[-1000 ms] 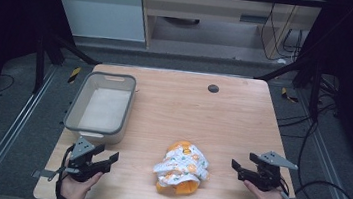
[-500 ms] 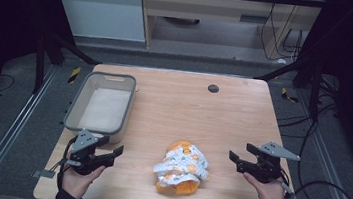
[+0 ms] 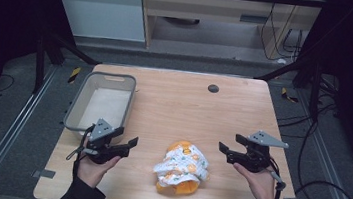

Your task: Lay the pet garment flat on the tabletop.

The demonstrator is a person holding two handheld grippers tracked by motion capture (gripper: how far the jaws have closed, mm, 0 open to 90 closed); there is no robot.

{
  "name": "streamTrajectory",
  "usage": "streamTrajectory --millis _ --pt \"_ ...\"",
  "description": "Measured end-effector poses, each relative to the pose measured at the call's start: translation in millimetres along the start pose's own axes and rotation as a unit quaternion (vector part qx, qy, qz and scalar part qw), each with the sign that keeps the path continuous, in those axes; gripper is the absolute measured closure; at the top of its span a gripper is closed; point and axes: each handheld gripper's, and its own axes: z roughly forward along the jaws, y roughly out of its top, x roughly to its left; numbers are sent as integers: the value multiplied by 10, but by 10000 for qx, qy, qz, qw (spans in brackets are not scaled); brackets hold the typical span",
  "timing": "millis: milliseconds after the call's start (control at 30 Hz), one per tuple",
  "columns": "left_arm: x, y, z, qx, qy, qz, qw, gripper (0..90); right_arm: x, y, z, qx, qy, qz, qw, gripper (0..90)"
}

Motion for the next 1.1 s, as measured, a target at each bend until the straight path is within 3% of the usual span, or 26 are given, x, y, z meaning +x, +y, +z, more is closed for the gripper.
streamTrajectory --millis 300,400,600,900,1100 --pt "-178 77 294 216 -203 188 9994 350 69 -8 160 182 180 -120 9996 304" --pt "-260 60 445 431 -242 411 9979 347 93 -47 216 311 266 -166 9990 316" --pt "-389 27 604 694 -412 566 9951 350 159 -115 304 546 434 -296 9971 332" --pt "-448 -19 713 856 -657 476 9930 346 260 -219 450 873 654 -400 9932 333" --pt "-510 -108 820 1070 -810 494 9897 344 351 -295 544 1089 882 -522 9888 351"
